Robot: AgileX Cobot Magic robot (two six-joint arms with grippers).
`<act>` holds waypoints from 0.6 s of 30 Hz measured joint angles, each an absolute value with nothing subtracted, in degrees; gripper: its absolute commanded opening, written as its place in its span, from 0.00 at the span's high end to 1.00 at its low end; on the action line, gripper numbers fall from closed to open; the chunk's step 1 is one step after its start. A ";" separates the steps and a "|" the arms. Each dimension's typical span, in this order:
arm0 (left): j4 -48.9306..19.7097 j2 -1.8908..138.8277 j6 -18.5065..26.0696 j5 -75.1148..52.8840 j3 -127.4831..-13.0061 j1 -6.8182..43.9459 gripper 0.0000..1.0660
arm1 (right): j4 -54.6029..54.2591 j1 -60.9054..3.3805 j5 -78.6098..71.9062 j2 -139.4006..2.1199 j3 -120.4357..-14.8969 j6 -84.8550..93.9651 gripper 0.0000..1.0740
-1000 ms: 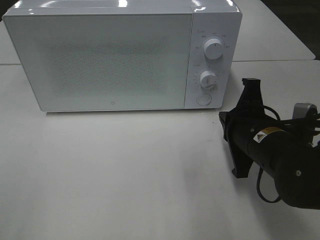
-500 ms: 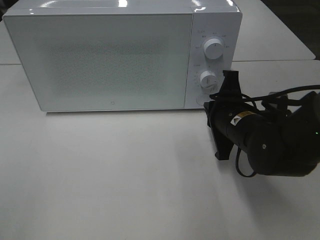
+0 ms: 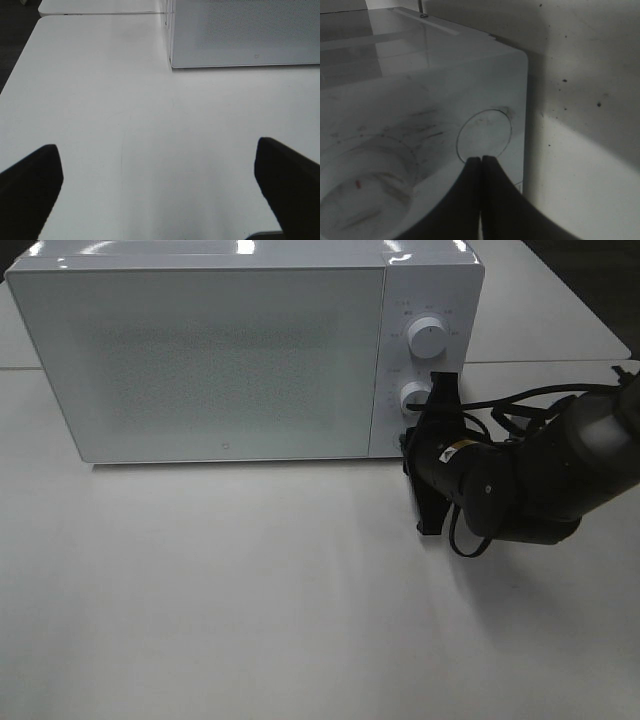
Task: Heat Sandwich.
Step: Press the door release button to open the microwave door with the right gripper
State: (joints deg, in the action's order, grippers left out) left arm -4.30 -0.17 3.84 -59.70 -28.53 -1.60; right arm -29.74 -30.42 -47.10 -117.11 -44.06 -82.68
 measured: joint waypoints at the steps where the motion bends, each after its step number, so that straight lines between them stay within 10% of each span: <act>1: -4.30 -0.17 3.84 -59.70 -28.53 -1.60 0.03 | -29.74 -30.37 -47.10 -117.63 -44.58 -82.68 0.99; 18: -4.30 -0.17 3.84 -59.70 -28.53 -1.60 0.03 | -29.74 -28.53 -46.35 -120.72 -48.47 -82.68 0.99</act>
State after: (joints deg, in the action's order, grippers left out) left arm -4.30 -0.17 3.84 -59.70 -28.53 -1.60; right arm -29.74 -28.53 -46.35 -120.72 -48.47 -82.68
